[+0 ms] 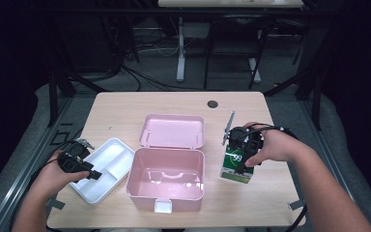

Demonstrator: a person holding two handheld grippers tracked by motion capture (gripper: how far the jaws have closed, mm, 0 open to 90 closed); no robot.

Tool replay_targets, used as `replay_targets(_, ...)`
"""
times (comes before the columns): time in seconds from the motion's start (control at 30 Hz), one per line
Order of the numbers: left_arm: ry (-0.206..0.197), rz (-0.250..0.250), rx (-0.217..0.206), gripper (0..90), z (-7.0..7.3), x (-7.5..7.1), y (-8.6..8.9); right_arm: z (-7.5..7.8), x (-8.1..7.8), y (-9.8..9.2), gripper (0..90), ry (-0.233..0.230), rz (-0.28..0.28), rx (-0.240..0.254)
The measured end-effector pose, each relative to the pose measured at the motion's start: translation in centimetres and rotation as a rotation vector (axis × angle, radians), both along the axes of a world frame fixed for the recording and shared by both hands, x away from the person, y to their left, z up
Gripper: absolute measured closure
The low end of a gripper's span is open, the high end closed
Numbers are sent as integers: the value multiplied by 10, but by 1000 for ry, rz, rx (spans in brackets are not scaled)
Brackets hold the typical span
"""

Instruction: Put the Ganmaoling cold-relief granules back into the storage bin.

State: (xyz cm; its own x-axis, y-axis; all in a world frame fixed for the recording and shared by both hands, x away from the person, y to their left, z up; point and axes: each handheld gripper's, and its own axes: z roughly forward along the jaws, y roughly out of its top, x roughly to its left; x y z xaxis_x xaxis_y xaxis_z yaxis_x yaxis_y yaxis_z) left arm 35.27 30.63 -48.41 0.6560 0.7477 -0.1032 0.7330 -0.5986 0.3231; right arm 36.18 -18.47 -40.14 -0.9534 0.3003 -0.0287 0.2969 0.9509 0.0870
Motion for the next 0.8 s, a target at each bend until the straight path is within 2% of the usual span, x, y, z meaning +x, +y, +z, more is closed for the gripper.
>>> replay_targets(0.23,4,2,-1,451,0,0,-1,13,-3,9,169,13,35,4)
replay_targets(0.7,3,-1,2,452,-1,0,-1,43,-13,36,170,9,81,-2)
replay_targets(0.8,7,-4,3,451,-2,0,-2,51,-18,48,170,3,108,8)
